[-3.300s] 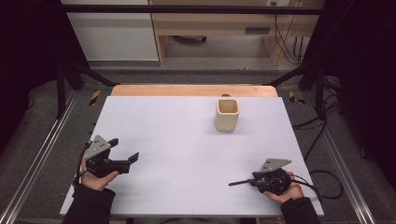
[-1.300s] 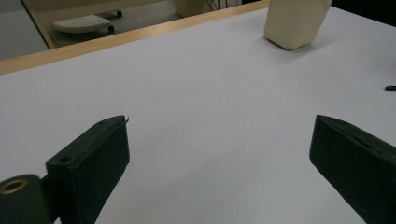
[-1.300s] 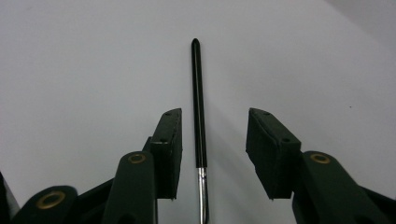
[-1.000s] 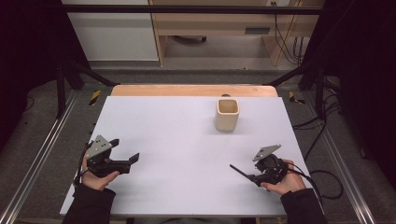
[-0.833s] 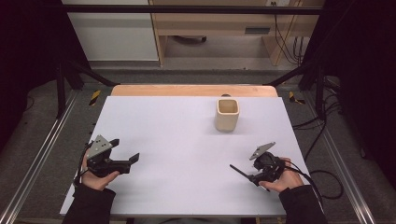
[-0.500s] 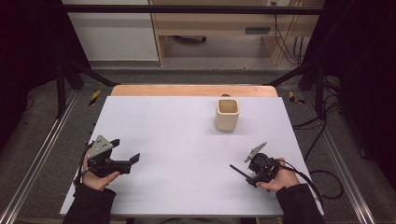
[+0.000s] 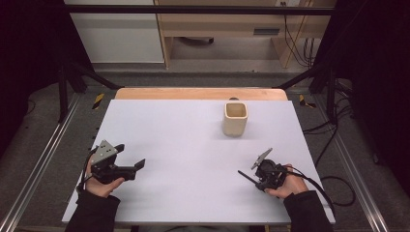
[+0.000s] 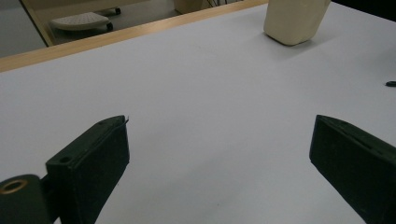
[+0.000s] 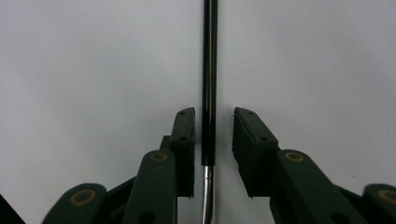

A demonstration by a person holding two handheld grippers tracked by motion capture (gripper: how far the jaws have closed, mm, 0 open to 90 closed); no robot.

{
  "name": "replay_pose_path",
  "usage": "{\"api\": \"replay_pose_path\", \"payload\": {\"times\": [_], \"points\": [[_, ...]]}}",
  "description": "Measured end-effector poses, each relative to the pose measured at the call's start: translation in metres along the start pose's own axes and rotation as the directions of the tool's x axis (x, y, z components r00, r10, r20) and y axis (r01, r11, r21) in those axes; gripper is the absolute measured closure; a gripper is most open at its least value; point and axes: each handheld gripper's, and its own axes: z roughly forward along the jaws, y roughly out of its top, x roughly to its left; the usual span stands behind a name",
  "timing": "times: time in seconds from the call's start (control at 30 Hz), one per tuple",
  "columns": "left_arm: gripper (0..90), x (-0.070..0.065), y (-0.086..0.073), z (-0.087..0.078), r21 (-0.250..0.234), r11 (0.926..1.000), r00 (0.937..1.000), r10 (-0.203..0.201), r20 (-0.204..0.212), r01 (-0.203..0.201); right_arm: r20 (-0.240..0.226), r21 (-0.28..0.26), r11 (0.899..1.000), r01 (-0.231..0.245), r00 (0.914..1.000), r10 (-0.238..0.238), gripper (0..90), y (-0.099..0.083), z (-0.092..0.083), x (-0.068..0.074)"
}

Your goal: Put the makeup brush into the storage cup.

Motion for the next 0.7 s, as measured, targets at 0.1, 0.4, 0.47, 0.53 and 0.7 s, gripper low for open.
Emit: {"api": "replay_pose_path", "payload": {"times": [0.1,0.4,0.47,0.53,0.7], "points": [[4.4,-0.0001,-0.0001,0.0004,0.001,1.0000,1.0000,0.000,0.001,0.000,-0.006,0.007,1.000,-0.006,1.0000,0.006,73.4,0.0008,0.0013,0.0003],[4.4,-0.0007,-0.0003,0.0010,-0.001,1.0000,1.0000,-0.003,0.001,0.003,-0.021,0.015,1.000,-0.015,0.9997,0.015,79.3,0.0010,0.0015,0.0005],[4.5,-0.0005,-0.0004,0.0010,0.004,1.0000,1.0000,0.001,0.001,-0.001,-0.020,0.017,1.000,-0.014,0.9997,0.015,80.5,0.0012,0.0017,0.0006],[4.5,-0.0005,-0.0004,0.0011,0.004,1.0000,1.0000,0.001,0.001,-0.001,-0.020,0.018,1.000,-0.012,0.9997,0.013,82.2,0.0015,0.0020,0.0008],[4.5,-0.0008,-0.0002,0.0011,0.005,1.0000,1.0000,0.002,0.003,-0.002,-0.021,0.031,0.999,-0.010,0.9997,0.011,83.8,0.0032,0.0023,0.0013]]}}
